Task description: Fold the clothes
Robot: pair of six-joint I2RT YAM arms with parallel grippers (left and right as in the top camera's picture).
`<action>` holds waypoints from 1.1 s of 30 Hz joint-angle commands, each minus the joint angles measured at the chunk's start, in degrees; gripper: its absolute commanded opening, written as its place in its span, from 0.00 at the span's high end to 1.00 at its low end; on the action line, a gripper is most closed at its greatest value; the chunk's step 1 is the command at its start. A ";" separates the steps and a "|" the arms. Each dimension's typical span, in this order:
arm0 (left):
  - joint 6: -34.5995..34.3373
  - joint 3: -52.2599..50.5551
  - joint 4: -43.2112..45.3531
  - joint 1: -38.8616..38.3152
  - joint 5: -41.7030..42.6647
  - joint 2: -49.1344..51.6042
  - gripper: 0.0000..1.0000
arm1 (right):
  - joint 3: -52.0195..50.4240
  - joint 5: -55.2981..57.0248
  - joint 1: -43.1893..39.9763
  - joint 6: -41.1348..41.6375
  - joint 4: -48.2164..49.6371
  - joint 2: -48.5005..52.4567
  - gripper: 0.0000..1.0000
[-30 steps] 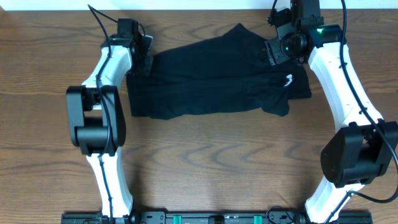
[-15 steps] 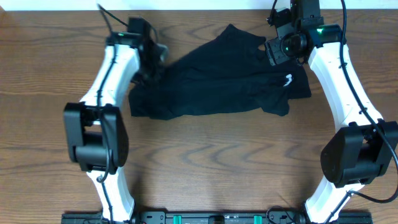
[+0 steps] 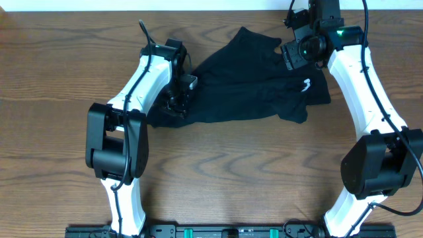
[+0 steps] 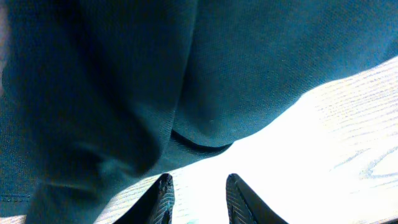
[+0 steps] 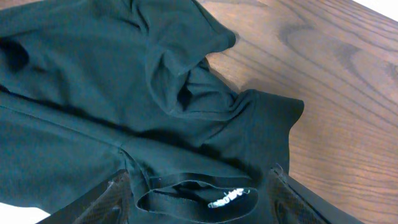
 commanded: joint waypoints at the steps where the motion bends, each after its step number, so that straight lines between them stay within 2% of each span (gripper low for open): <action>1: -2.49 2.86 -0.35 1.38 -0.07 -0.20 0.70 | 0.35 -0.44 0.52 -0.63 -0.07 -0.44 0.32; 7: -2.62 5.70 4.26 2.86 -1.20 -2.21 0.69 | 0.35 -0.44 0.52 -0.63 -0.07 -0.44 0.31; 10: -2.64 5.70 8.52 3.91 -3.41 -2.23 0.64 | 0.35 -0.46 0.52 -0.61 -0.07 -0.44 0.31; 19: -2.84 5.66 15.76 8.85 -3.41 2.47 0.60 | 0.35 -0.46 0.52 0.04 -0.11 -0.44 0.31; 23: -0.68 5.66 16.48 9.27 2.38 4.48 0.59 | 0.35 -0.46 0.55 0.02 -0.09 -0.44 0.31; 29: 4.66 5.60 15.93 9.11 10.69 6.38 0.45 | 0.35 -0.46 0.52 0.02 -0.13 -0.44 0.31; 33: 5.86 5.60 15.34 9.16 12.00 6.54 0.43 | 0.35 -0.46 0.52 0.02 -0.07 -0.44 0.31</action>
